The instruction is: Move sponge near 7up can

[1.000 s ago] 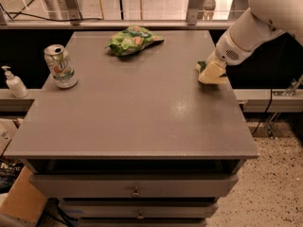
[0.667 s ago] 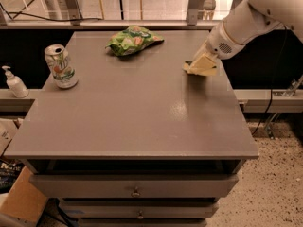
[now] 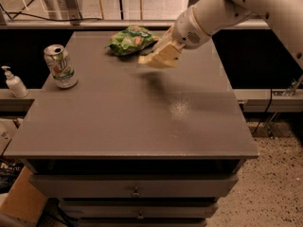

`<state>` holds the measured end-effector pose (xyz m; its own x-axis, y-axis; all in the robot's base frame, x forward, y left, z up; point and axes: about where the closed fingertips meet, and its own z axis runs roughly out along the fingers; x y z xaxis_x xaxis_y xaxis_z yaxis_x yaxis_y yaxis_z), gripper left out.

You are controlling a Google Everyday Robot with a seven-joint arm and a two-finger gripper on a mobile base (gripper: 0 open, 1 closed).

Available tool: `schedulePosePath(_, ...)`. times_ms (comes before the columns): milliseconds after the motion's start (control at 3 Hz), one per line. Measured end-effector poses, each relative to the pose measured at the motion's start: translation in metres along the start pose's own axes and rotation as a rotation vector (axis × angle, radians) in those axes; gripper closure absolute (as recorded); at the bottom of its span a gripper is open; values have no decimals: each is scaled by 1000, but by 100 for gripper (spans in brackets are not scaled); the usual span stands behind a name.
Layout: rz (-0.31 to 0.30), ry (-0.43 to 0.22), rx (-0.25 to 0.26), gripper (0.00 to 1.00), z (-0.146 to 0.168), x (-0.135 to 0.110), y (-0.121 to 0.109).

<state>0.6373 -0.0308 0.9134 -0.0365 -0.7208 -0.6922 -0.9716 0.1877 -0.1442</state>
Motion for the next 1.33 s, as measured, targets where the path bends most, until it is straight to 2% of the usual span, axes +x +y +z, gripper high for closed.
schedulePosePath(333, -74, -100, -41, 100, 12, -47, 24)
schedulePosePath(667, -155, -166, -83, 100, 35, -84, 60)
schedulePosePath(1000, -228, -206, -89, 100, 59, -112, 90)
schedulePosePath(1333, -296, -215, -70, 100, 92, -125, 104)
